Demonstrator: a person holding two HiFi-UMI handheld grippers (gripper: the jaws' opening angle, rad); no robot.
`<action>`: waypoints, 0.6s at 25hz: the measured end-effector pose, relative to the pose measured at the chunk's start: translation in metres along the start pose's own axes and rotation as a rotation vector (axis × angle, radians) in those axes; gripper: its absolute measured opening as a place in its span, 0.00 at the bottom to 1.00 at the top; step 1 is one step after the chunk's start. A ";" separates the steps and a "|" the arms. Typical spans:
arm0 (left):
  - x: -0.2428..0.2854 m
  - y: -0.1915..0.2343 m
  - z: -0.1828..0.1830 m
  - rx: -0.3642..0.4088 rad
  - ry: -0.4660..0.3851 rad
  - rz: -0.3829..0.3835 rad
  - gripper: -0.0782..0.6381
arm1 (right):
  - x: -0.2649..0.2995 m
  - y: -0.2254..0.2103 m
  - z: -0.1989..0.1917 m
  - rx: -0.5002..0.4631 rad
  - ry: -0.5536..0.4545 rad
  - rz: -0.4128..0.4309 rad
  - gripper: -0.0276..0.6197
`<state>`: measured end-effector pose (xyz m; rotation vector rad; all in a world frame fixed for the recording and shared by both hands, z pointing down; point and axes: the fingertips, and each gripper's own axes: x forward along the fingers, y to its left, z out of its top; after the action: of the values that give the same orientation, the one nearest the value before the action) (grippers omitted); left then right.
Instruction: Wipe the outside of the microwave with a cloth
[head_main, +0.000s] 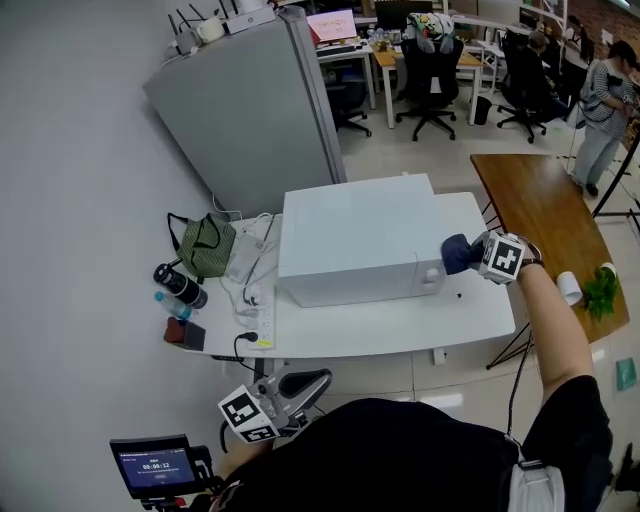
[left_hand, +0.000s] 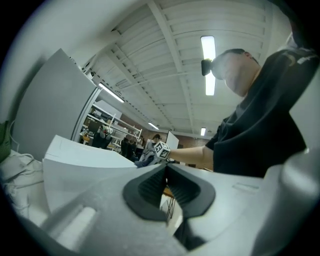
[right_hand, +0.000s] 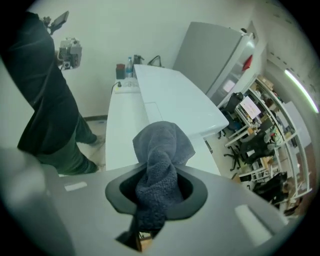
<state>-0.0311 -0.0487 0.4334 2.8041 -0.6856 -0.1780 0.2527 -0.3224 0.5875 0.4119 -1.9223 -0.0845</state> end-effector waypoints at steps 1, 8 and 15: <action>-0.004 0.001 0.000 -0.005 0.000 0.013 0.11 | -0.004 0.005 0.009 0.040 -0.065 0.003 0.16; -0.075 0.018 0.005 -0.018 -0.039 0.070 0.11 | 0.052 0.171 0.209 0.357 -0.562 0.405 0.16; -0.179 0.041 0.007 -0.024 -0.044 0.127 0.11 | 0.146 0.193 0.398 0.792 -0.722 0.483 0.16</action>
<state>-0.2083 -0.0018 0.4479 2.7298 -0.8633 -0.2227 -0.2058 -0.2423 0.6125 0.4495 -2.6743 0.9916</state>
